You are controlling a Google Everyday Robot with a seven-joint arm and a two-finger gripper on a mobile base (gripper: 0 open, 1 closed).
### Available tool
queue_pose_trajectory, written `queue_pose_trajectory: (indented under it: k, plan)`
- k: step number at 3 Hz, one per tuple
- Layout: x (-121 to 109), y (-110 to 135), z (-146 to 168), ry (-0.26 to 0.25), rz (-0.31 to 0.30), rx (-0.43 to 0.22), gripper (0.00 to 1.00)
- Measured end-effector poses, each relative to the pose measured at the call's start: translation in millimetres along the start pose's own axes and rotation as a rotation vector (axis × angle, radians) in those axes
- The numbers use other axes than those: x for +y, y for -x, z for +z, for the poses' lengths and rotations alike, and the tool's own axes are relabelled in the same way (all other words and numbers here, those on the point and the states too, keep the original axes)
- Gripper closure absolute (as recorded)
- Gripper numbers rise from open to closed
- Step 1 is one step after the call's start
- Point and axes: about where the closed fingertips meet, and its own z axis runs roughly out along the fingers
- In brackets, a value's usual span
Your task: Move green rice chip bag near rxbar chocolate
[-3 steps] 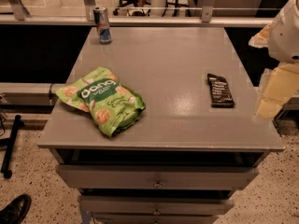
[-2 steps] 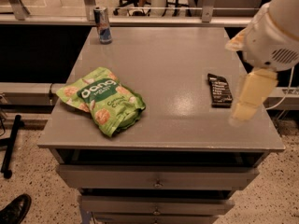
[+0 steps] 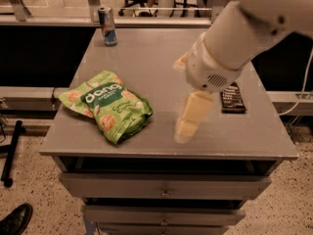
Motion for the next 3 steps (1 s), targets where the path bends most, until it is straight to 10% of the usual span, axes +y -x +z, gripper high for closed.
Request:
queue_pose_trajectory:
  k: [2, 3]
  plan:
    - [10, 73, 85, 0.104, -0.019, -0.183, 0.00]
    - [4, 99, 113, 0.117, -0.021, -0.230, 0.25]
